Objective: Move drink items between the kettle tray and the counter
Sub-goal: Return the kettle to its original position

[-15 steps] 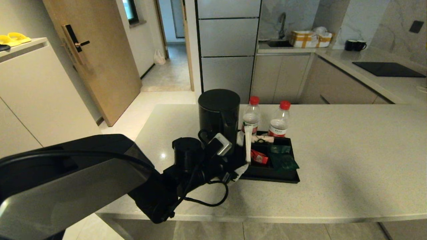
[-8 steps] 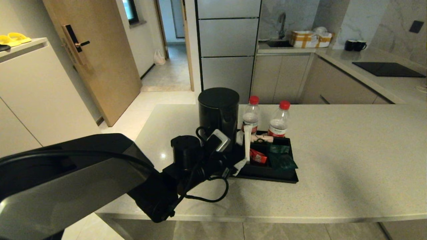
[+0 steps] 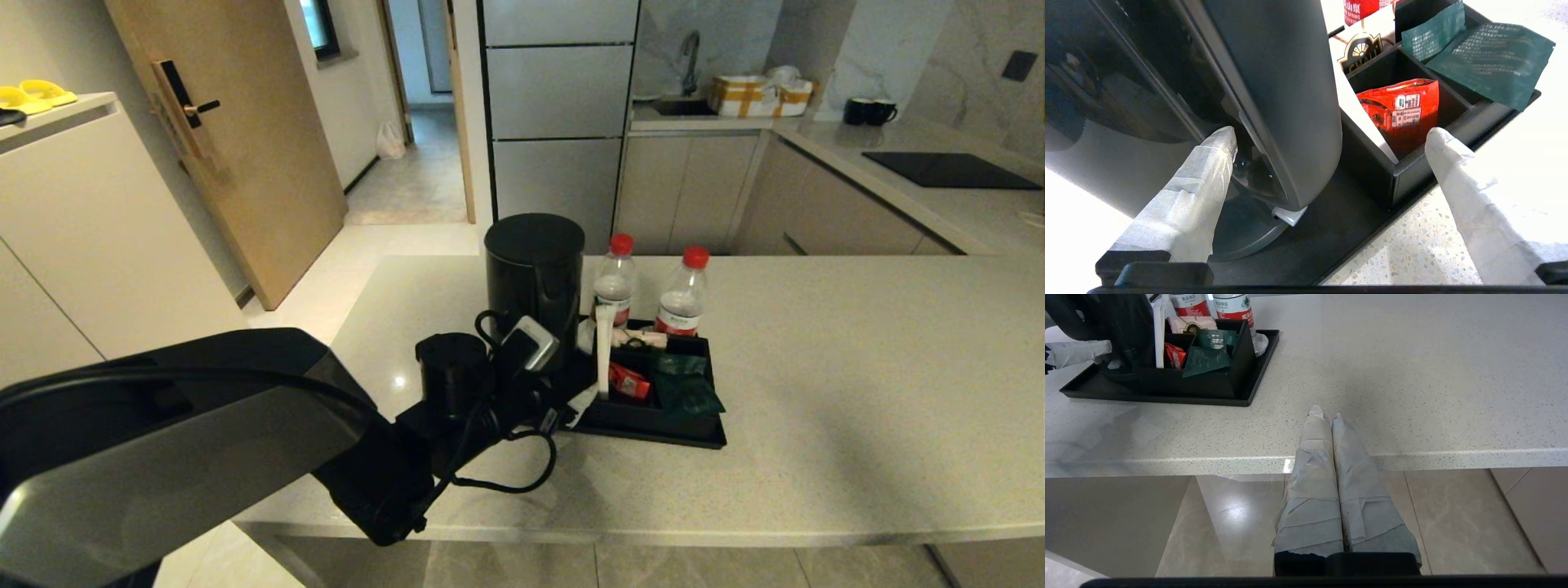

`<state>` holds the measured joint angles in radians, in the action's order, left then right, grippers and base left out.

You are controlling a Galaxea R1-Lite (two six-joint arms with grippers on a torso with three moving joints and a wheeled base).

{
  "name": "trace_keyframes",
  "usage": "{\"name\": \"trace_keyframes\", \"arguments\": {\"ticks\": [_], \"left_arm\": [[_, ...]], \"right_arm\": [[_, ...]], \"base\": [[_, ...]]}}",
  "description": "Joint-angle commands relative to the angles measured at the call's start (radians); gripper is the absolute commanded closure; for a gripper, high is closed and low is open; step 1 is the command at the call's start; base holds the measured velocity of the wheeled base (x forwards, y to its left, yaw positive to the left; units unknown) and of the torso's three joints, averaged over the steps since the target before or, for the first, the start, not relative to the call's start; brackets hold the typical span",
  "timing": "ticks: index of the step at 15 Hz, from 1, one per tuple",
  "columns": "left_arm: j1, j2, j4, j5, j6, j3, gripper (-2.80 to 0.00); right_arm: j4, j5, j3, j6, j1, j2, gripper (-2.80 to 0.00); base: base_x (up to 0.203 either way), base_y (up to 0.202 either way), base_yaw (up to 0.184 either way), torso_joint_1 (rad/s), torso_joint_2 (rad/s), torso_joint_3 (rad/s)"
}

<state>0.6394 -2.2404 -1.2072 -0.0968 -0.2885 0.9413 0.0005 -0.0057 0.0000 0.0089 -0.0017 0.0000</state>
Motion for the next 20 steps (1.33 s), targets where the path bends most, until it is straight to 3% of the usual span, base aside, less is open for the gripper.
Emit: {"name": "trace_keyframes", "arguments": {"ticks": [1,10,20], "left_arm": [[0.002,-0.001,-0.008,0.003,-0.001,0.000,-2.80],[-0.023,0.039,-0.041,0.045,0.002,-0.013,-2.80],[-0.040,0.031,-0.084,0.046,0.005,-0.041,-2.80]], "right_arm": [[0.000,0.000,0.000,0.000,0.000,-0.002,0.00],[0.001,0.000,0.000,0.000,0.000,-0.002,0.00],[0.001,0.000,0.000,0.000,0.000,-0.002,0.00]], "base": [[0.000,0.000,0.000,0.000,0.00,0.000],[0.000,0.000,0.000,0.000,0.00,0.000],[0.000,0.000,0.000,0.000,0.00,0.000]]}}
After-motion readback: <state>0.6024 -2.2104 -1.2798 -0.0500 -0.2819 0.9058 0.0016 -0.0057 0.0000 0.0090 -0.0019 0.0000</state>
